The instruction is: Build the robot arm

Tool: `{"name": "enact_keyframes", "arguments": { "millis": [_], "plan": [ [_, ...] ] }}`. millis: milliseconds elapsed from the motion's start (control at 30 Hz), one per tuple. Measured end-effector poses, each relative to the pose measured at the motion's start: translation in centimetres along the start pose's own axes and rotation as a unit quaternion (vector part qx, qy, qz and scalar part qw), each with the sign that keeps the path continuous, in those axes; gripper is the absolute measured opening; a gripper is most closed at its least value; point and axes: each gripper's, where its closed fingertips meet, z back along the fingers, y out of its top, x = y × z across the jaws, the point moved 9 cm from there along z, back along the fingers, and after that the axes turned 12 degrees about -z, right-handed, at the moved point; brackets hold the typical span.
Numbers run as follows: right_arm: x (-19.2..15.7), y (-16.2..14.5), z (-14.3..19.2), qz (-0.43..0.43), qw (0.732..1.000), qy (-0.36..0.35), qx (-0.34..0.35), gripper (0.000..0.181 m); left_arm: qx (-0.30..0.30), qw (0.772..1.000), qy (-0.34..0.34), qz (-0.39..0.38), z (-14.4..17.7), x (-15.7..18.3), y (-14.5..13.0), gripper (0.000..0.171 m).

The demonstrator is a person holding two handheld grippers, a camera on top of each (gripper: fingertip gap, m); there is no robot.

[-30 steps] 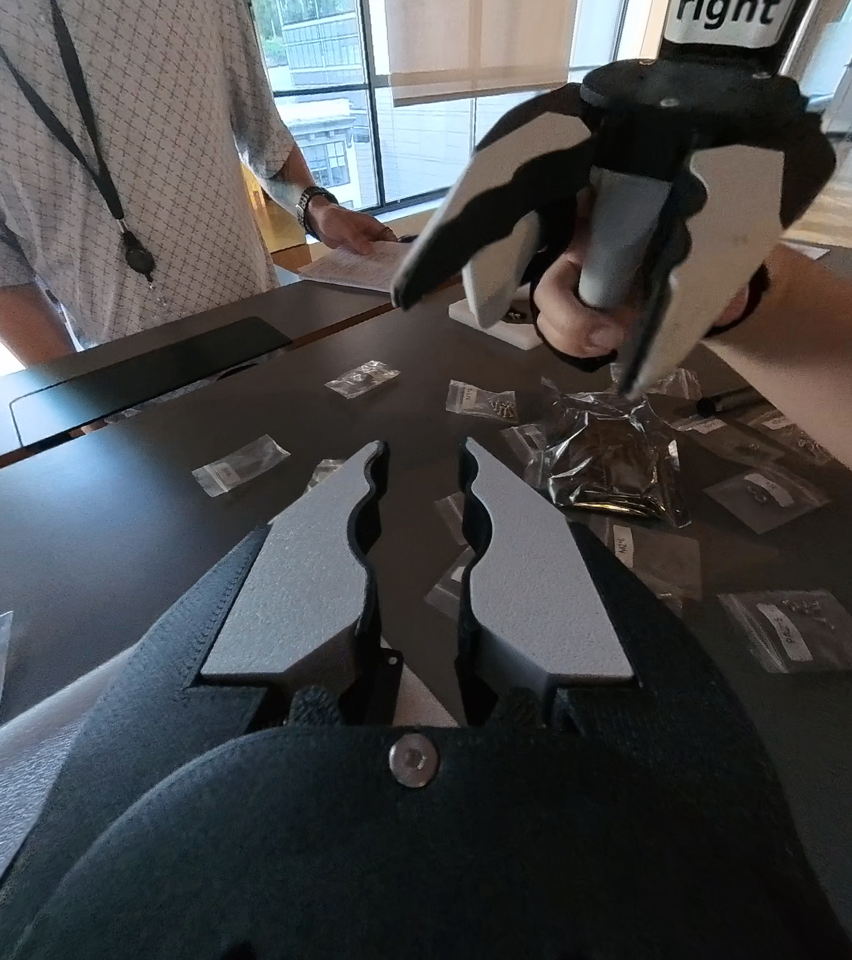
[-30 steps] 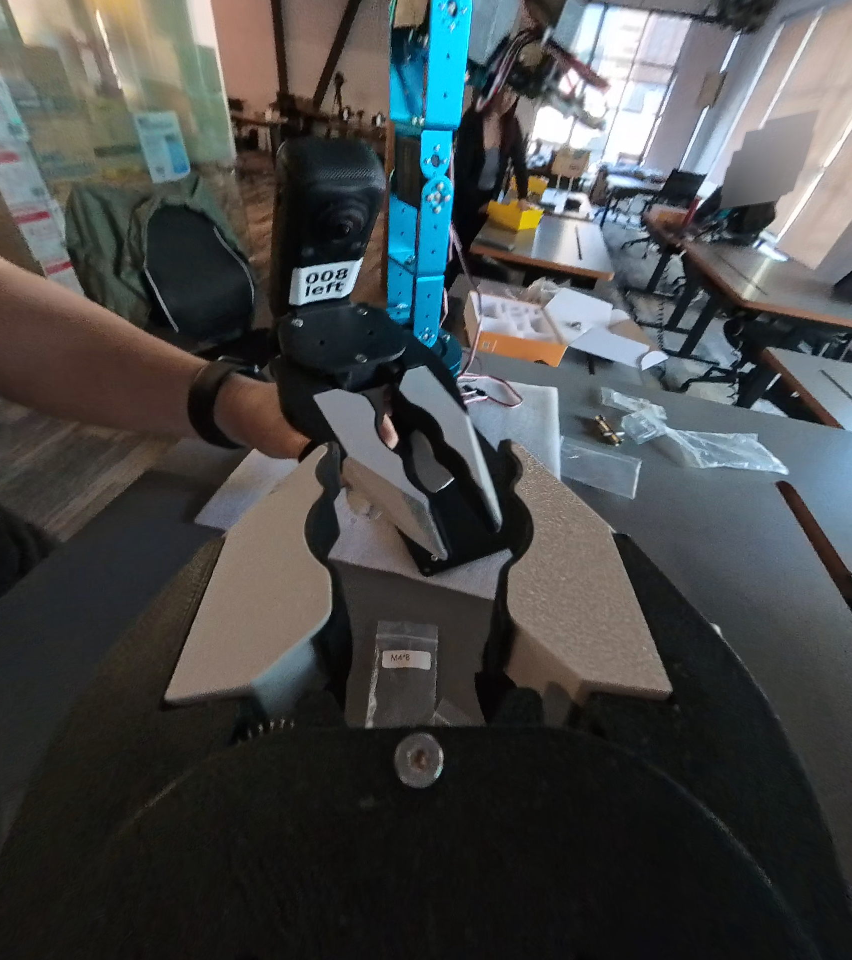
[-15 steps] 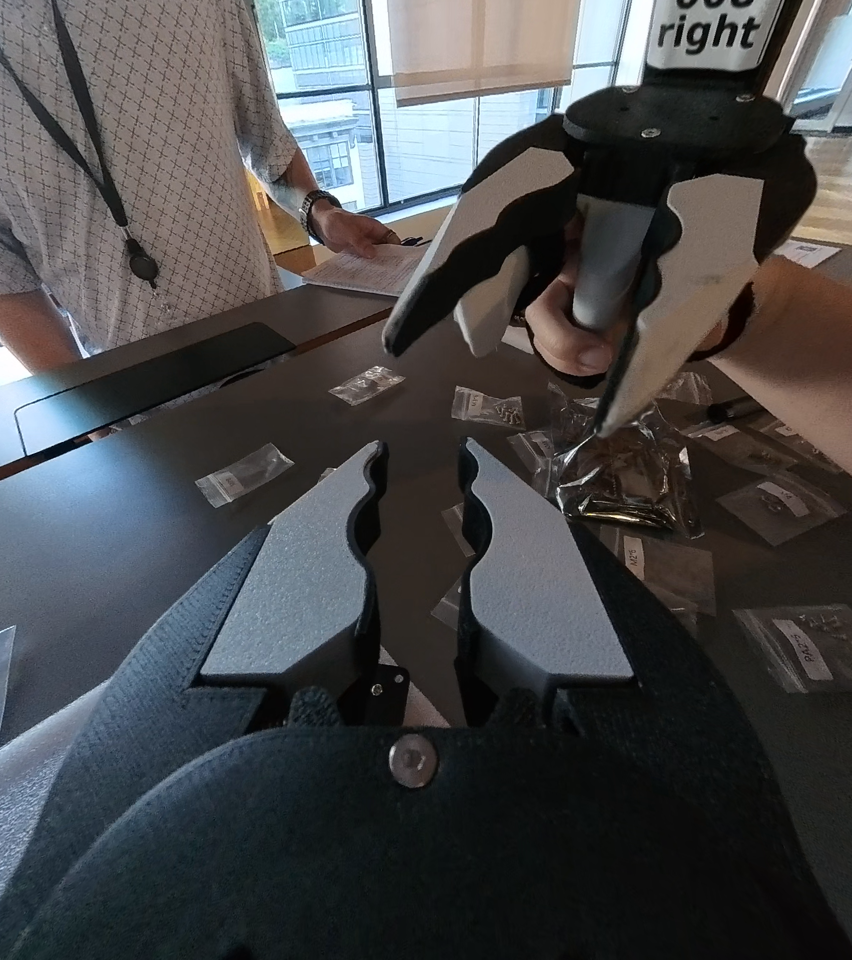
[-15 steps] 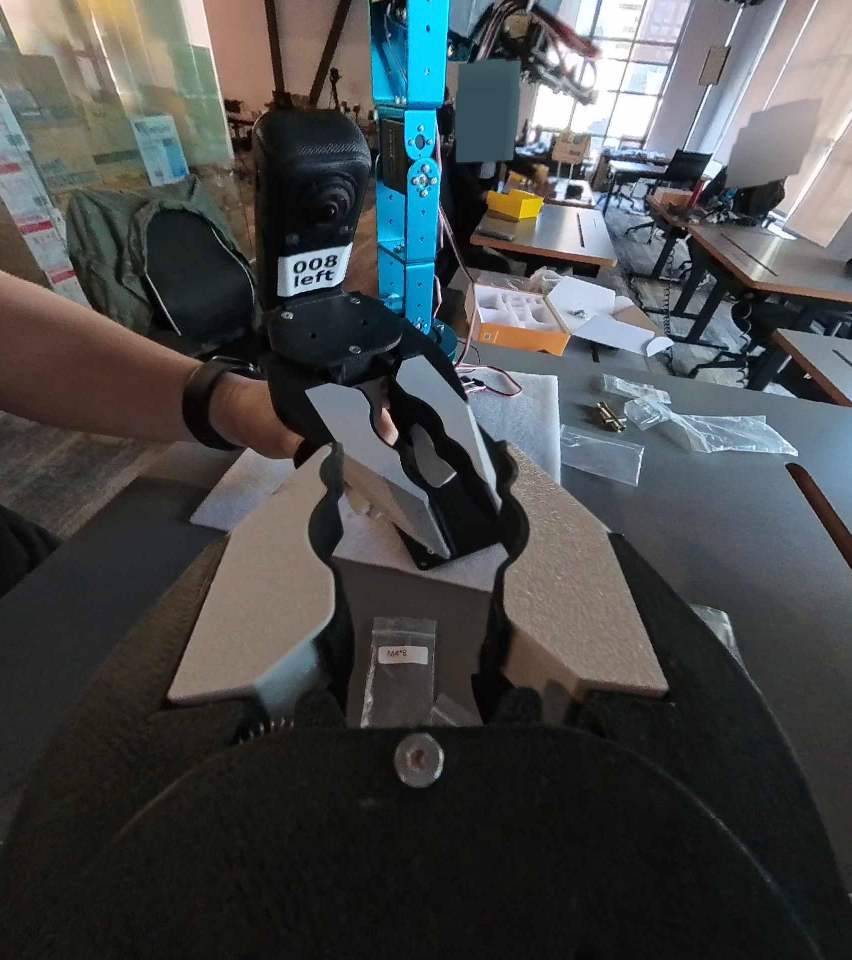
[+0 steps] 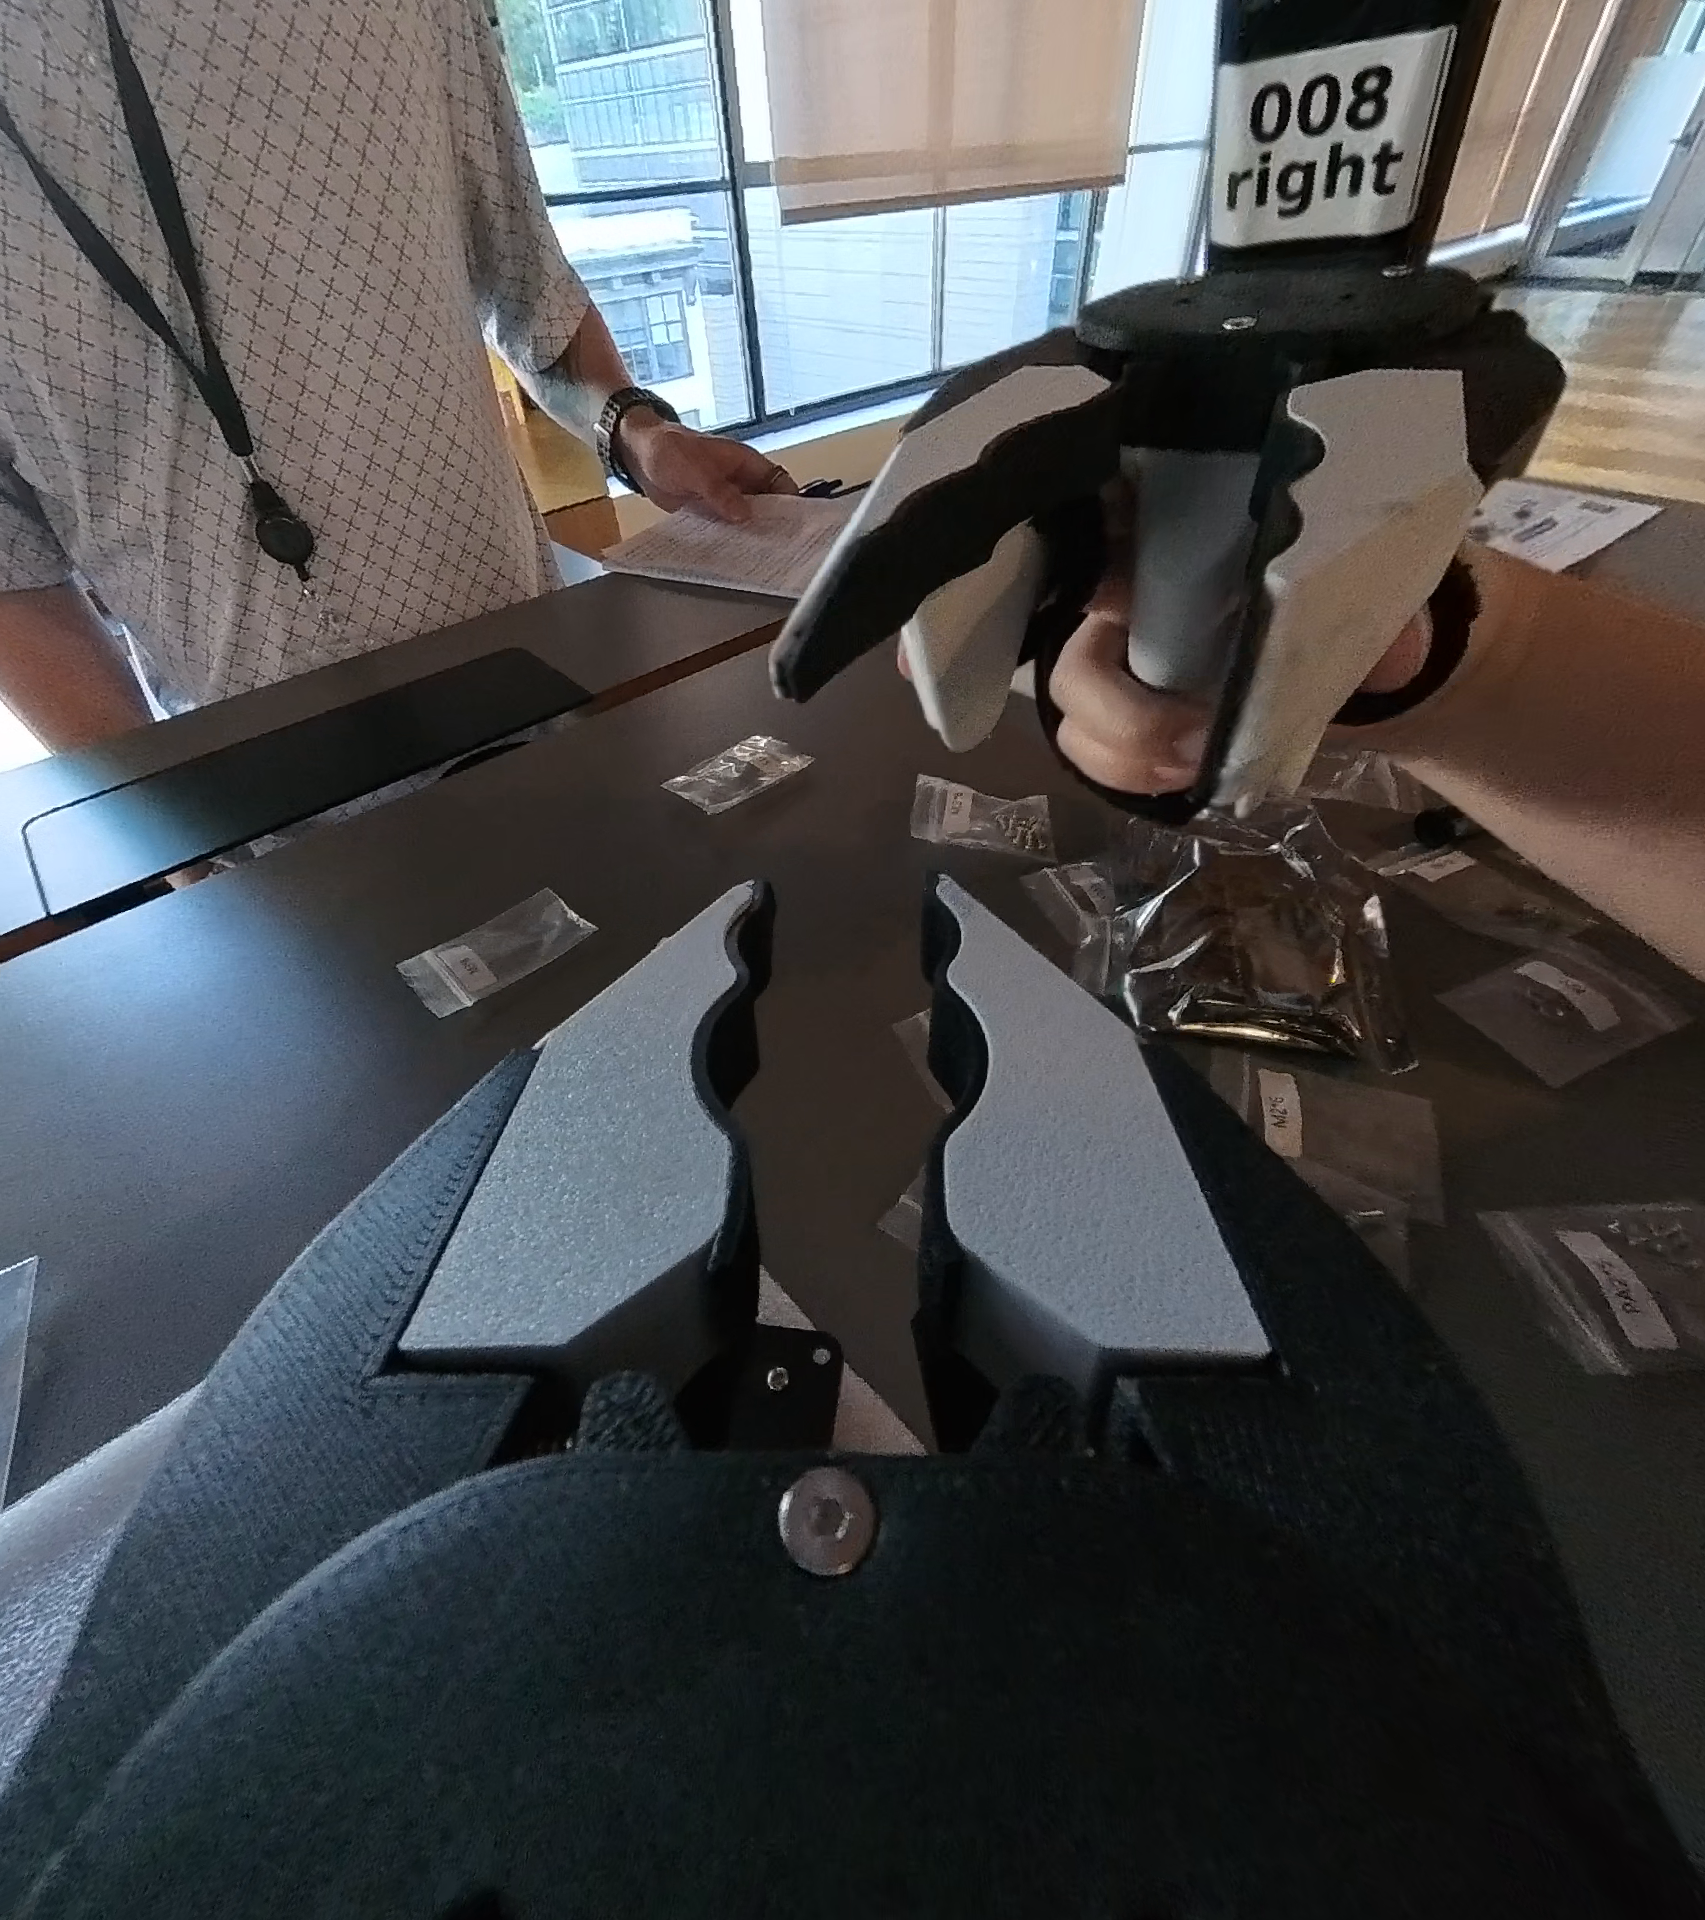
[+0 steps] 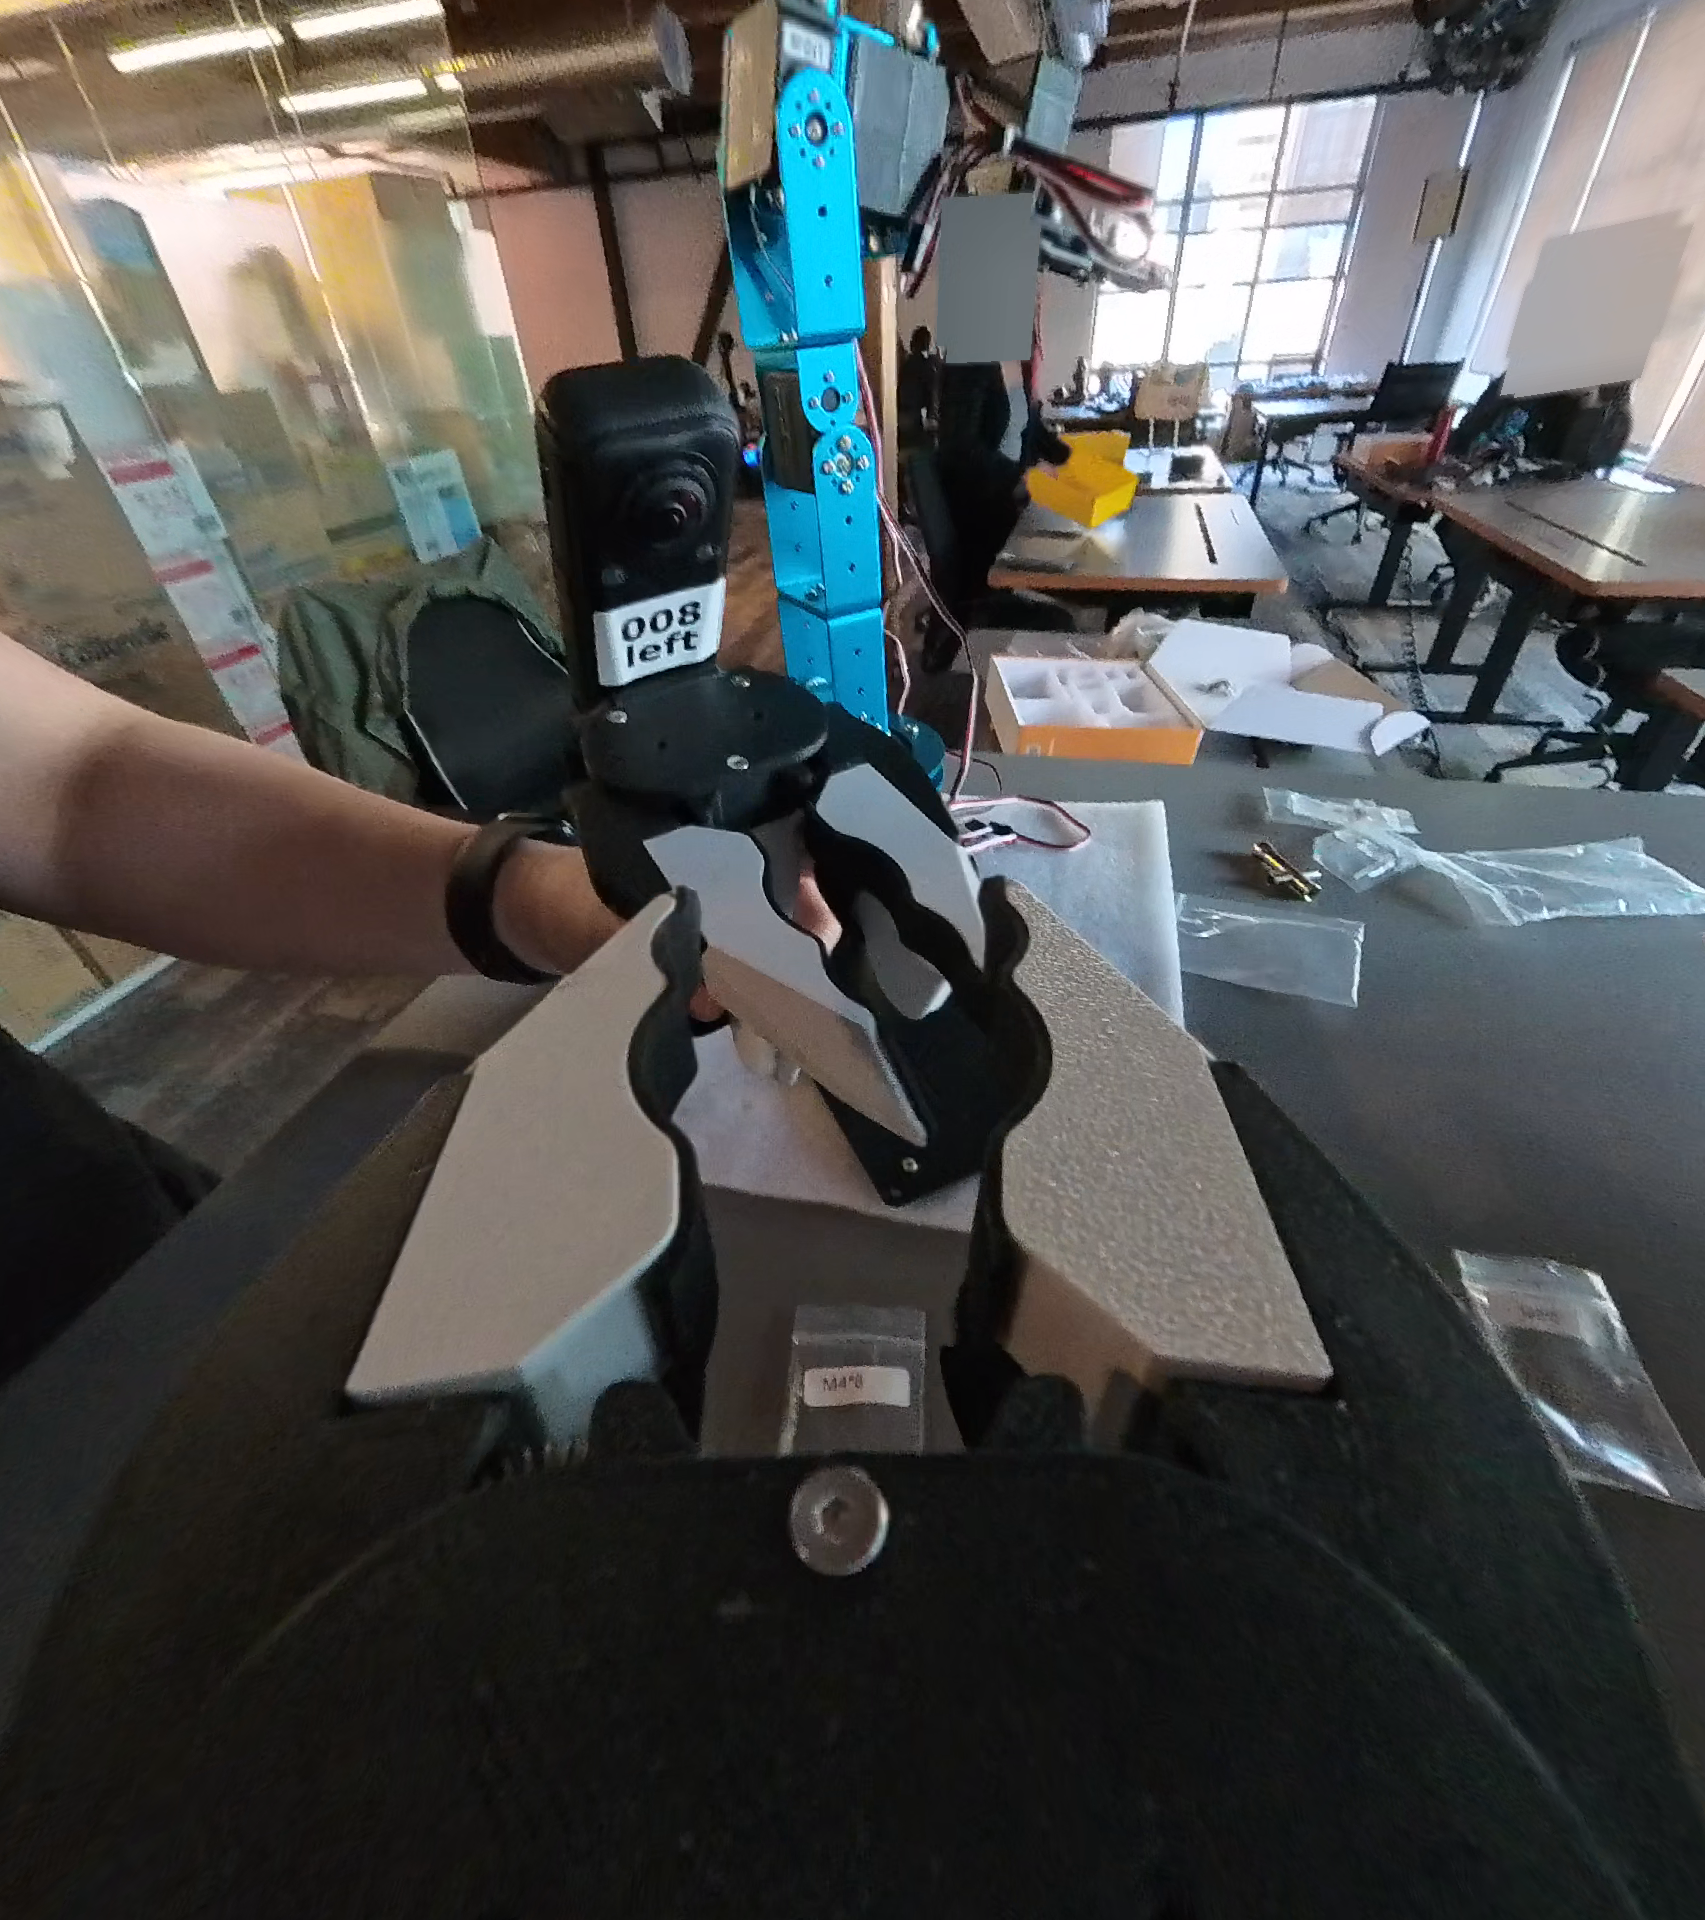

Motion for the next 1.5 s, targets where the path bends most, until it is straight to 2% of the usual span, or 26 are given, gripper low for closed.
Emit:
{"name": "enact_keyframes", "arguments": {
  "millis": [133,367,600,767,867,900,967,1067,1167,1267,1333,1500],
  "plan": [
    [-0.3,0.1,0.2,0.035,0.999,-0.023,-0.022,0.052,-0.001,1.000,-0.002,0.001,-0.1,0.0,-0.1,0.026],
    [0.0,-1.1,-0.8,0.030,0.997,-0.020,-0.061,0.054,-0.001,1.000,-0.003,0.000,-0.1,0.0,-0.1,0.026],
    [0.2,-1.3,-0.9,0.034,0.998,-0.028,-0.050,0.050,0.002,1.000,0.000,0.004,0.0,-0.1,-0.1,0.026],
    [-1.0,0.1,-0.3,0.059,0.997,-0.033,-0.047,0.044,0.028,0.999,0.003,0.017,0.4,-0.2,0.5,0.025],
    [-1.9,2.5,1.3,0.052,0.995,-0.077,-0.040,0.022,0.028,1.000,0.007,0.010,0.0,-0.2,0.7,0.023],
    [-2.4,3.5,1.8,0.048,0.993,-0.092,-0.048,0.011,0.019,1.000,0.003,0.010,-0.3,-0.2,0.5,0.023],
    [-3.3,5.0,1.8,0.078,0.987,-0.112,-0.086,0.001,0.015,1.000,-0.001,0.008,-0.6,0.1,0.2,0.023],
    [-2.6,6.6,0.2,0.106,0.966,-0.100,-0.214,0.001,0.028,0.999,0.002,0.019,-0.7,0.1,0.3,0.023],
    [-2.0,6.3,0.0,0.088,0.955,-0.109,-0.263,0.002,0.048,0.998,0.005,0.030,-0.8,0.0,1.0,0.023],
    [-2.2,5.5,-0.5,0.120,0.964,-0.120,-0.206,0.007,0.051,0.998,0.007,0.024,-0.9,0.0,1.2,0.023],
    [-1.7,5.0,-1.1,0.097,0.966,-0.122,-0.209,0.015,0.047,0.999,0.010,0.020,-0.9,-0.1,1.1,0.024],
    [-1.0,4.0,-1.5,0.083,0.965,-0.124,-0.214,0.014,0.047,0.999,0.013,0.024,-0.9,-0.2,1.0,0.024]
  ]
}}
